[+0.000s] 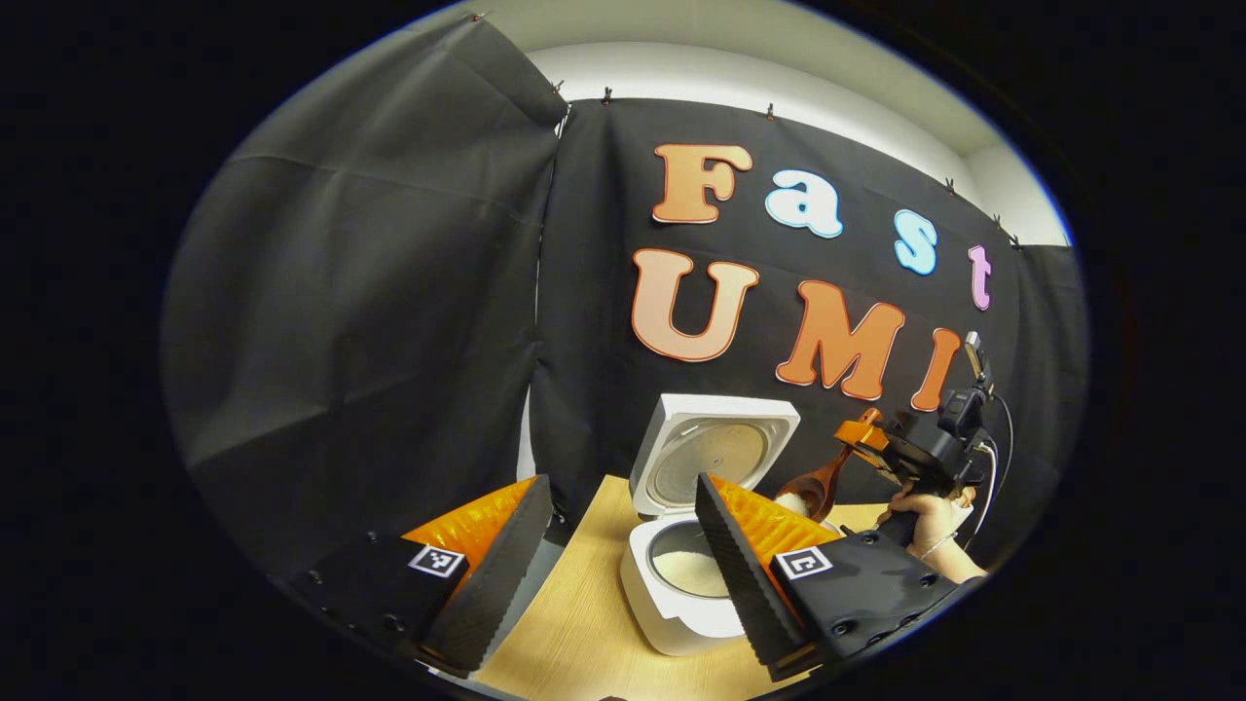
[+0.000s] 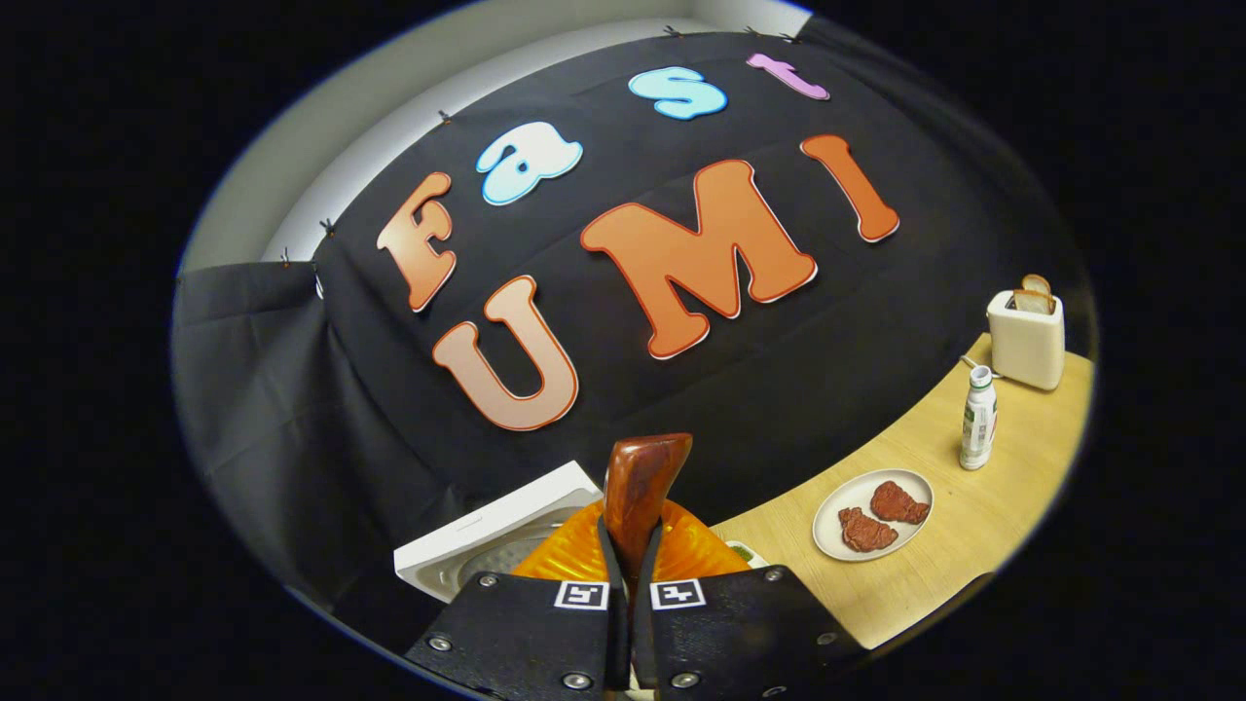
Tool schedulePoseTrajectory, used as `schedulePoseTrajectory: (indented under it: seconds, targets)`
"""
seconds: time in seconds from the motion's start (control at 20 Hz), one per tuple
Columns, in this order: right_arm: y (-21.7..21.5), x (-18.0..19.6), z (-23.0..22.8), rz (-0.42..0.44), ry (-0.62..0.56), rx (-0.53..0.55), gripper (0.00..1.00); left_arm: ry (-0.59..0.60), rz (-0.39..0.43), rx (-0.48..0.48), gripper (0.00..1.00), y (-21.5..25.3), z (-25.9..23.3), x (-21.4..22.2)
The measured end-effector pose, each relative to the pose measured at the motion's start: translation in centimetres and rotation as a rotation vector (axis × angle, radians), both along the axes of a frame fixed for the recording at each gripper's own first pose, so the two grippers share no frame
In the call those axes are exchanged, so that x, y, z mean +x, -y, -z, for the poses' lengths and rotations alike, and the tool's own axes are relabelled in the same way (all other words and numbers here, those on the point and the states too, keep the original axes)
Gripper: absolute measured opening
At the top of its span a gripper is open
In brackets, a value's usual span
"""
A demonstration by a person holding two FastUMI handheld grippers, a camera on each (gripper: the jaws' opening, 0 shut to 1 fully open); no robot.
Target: Close the left gripper, press the button to open the rice cooker; take a wooden spoon from the chopstick holder with the right hand, scoop a spoonful of rice and pour it into the rice cooker, then put the wooden spoon back into the chopstick holder.
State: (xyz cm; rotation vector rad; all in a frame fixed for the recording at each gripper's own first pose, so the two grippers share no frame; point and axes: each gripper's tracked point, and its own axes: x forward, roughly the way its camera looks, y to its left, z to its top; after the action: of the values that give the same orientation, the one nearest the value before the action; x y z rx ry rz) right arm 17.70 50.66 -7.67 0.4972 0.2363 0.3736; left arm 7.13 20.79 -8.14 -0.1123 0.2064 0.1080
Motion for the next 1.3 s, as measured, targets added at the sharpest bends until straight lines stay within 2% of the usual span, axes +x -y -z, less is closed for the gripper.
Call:
schedulePoseTrajectory:
  seconds: [0.4,1.3]
  targets:
    - [-1.9,-1.2,-0.1,-0.078,0.103,-0.105,0.01,0.001,-0.002,-0.003,1.0,-0.2,0.2,-0.1]
    - [-7.3,-5.7,0.7,-0.277,0.431,-0.476,0.01,-0.015,-0.033,-0.013,1.0,-1.6,1.5,0.1]
